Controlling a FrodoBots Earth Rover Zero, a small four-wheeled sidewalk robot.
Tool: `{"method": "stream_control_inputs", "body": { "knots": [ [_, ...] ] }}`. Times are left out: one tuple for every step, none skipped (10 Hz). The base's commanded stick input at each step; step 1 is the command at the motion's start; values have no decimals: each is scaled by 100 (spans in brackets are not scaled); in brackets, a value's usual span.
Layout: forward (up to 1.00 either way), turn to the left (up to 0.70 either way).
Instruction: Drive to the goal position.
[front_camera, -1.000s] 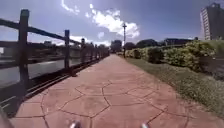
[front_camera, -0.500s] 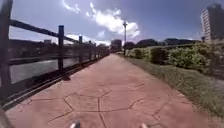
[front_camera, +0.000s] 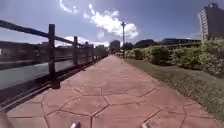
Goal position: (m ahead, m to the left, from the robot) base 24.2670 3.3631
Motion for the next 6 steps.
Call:
{"method": "stream_control_inputs", "body": {
  "knots": [
    [85, 0],
    [85, 0],
    [85, 0],
    [85, 0],
    [85, 0],
    [85, -13]
  ]
}}
